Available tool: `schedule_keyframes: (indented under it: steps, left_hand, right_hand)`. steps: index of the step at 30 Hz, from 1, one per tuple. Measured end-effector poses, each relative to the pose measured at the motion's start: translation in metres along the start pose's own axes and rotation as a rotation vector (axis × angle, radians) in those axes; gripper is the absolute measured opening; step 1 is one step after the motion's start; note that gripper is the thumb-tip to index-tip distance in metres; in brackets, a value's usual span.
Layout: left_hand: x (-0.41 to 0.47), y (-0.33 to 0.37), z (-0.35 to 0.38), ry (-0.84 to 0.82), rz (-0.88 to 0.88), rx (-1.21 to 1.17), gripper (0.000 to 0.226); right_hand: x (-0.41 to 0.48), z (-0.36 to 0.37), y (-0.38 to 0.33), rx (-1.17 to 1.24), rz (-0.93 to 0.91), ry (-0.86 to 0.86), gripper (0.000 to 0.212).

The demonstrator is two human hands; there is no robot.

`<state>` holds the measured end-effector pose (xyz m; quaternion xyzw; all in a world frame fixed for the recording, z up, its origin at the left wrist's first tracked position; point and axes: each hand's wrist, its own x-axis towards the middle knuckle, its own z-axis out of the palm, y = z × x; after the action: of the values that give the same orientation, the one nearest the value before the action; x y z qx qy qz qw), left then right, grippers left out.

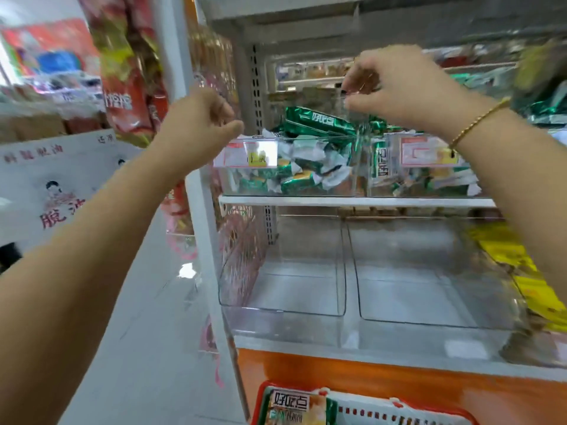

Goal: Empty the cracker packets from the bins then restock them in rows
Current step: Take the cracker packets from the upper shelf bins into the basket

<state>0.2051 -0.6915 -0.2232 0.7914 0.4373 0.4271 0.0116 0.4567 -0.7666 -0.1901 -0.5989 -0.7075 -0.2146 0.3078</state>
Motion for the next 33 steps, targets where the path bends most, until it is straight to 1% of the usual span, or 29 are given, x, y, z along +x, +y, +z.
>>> schedule_keyframes:
  steps: [1,4,5,7,8,11,12,13,16,18,20,23,26,28,30,33]
  left_hand:
    - [0.012,-0.003,0.002,-0.057,-0.021,0.027,0.009]
    - [0.038,-0.008,0.010,-0.182,-0.038,0.026,0.020]
    - [0.044,-0.007,0.014,-0.203,-0.032,0.016,0.020]
    - [0.057,-0.002,0.021,-0.229,-0.039,-0.006,0.018]
    - [0.064,0.001,0.025,-0.241,-0.076,-0.060,0.020]
    - [0.088,0.016,0.041,-0.349,-0.312,-0.349,0.030]
    - [0.095,0.023,0.046,-0.384,-0.382,-0.404,0.032]
    - [0.102,0.029,0.053,-0.407,-0.435,-0.401,0.034]
    - [0.116,0.043,0.068,-0.479,-0.501,-0.242,0.033]
    - [0.123,0.048,0.074,-0.602,-0.519,-0.162,0.025]
    - [0.127,0.054,0.075,-0.664,-0.575,-0.203,0.025]
    - [0.131,0.057,0.072,-0.665,-0.655,-0.323,0.030]
    - [0.127,0.056,0.072,-0.640,-0.715,-0.466,0.020]
    - [0.124,0.053,0.070,-0.614,-0.768,-0.573,0.016]
    - [0.122,0.048,0.065,-0.606,-0.811,-0.675,0.023]
    - [0.116,0.042,0.058,-0.549,-0.825,-0.838,0.035]
  right_hand:
    - [0.014,0.004,0.004,-0.049,-0.005,-0.044,0.028]
    - [0.045,0.018,0.014,-0.159,-0.001,-0.218,0.045]
    - [0.052,0.020,0.018,-0.178,0.011,-0.261,0.046]
    - [0.059,0.018,0.030,-0.181,0.048,-0.298,0.039]
    - [0.060,0.015,0.039,-0.175,0.065,-0.283,0.035]
    - [0.058,0.001,0.068,-0.160,0.136,-0.242,0.030]
    - [0.056,-0.003,0.078,-0.163,0.165,-0.248,0.028]
    - [0.054,-0.007,0.089,-0.178,0.190,-0.257,0.027]
    - [0.050,-0.018,0.125,-0.250,0.294,-0.295,0.028]
    - [0.048,-0.020,0.147,-0.295,0.376,-0.343,0.030]
    - [0.046,-0.019,0.162,-0.310,0.429,-0.391,0.034]
    - [0.047,-0.014,0.172,-0.351,0.499,-0.404,0.049]
    - [0.054,-0.007,0.168,-0.421,0.523,-0.418,0.056]
    - [0.060,0.001,0.161,-0.493,0.512,-0.451,0.052]
    - [0.065,0.008,0.155,-0.568,0.502,-0.474,0.044]
    - [0.068,0.016,0.149,-0.642,0.505,-0.479,0.040]
